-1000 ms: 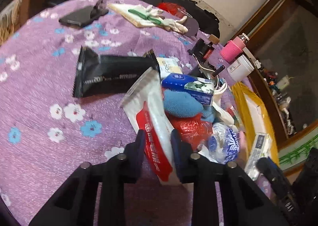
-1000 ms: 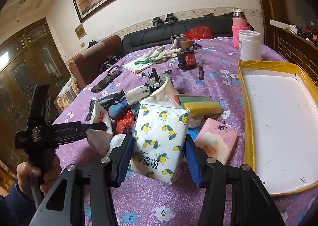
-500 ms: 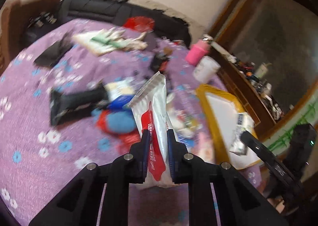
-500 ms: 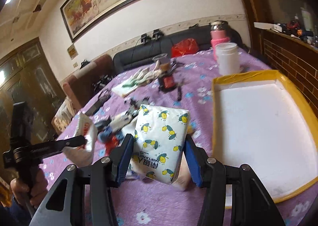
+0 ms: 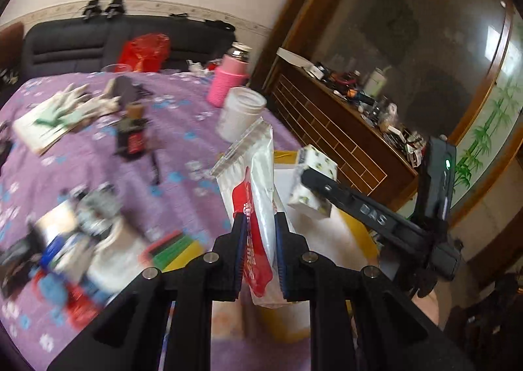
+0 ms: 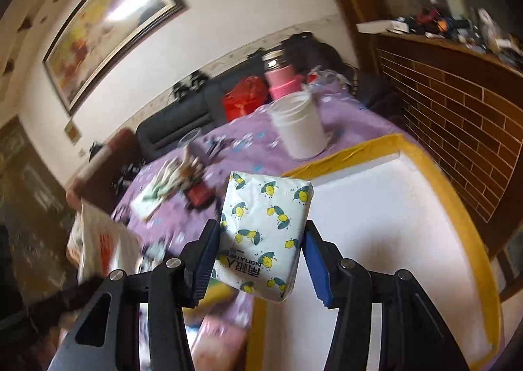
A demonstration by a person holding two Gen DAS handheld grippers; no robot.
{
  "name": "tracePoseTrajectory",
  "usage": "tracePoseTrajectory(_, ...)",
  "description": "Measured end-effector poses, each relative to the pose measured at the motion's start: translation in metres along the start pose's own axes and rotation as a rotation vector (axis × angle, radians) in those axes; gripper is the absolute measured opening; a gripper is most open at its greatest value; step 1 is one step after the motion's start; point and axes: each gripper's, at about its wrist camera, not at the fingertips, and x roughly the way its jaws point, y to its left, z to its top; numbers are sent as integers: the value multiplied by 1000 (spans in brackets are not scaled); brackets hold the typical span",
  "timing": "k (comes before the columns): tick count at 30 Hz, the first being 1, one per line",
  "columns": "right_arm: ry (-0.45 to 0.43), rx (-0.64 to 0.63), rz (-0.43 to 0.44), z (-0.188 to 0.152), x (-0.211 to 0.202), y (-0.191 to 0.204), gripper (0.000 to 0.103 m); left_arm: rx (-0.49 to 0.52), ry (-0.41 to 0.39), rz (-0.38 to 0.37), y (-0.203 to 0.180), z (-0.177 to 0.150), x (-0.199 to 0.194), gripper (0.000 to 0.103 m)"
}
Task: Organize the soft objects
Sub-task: 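Carry both packs to the yellow-rimmed tray and open both tools to release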
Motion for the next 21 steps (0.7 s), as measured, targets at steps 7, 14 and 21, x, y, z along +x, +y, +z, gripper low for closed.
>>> tracePoseTrajectory(7, 53, 75, -90, 35, 45, -46, 55, 24, 77, -3, -29, 25, 90, 16)
tracePoseTrajectory(14, 122, 105, -139, 29, 76, -79, 55, 11, 169, 52, -16, 29, 169, 16)
tracePoseTrajectory(21, 151, 126, -160, 24, 83, -86, 58, -13, 208, 79, -6, 20, 191, 20)
